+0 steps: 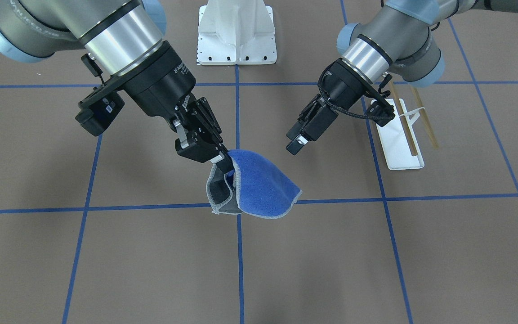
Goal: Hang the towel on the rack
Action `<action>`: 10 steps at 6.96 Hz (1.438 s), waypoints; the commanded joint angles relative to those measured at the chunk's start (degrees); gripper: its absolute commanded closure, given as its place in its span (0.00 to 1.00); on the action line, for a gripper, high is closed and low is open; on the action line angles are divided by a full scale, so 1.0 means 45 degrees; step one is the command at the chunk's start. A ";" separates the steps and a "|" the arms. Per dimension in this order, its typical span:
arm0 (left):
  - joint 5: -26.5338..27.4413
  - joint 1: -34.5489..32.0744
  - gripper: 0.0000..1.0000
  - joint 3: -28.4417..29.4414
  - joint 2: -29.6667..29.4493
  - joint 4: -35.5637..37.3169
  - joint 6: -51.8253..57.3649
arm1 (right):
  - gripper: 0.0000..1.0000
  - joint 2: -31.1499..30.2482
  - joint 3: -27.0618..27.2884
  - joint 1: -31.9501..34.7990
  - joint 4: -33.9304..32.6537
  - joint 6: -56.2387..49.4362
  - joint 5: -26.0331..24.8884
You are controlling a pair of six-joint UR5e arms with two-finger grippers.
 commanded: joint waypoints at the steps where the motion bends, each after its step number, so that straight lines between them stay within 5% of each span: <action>1: 0.0974 0.0032 0.09 0.0359 0.0008 -0.0185 -0.0184 | 1.00 0.0000 0.0084 -0.0006 0.0491 0.1325 -0.0269; 4: 0.2087 0.0051 0.07 0.1878 -0.0011 -0.2794 -0.1470 | 1.00 -0.0020 0.0123 -0.0006 0.0573 0.1718 -0.0330; 10: 0.2168 0.0207 0.10 0.2001 -0.0206 -0.2901 -0.1532 | 1.00 -0.0001 0.0337 -0.0103 0.0593 0.1954 -0.0349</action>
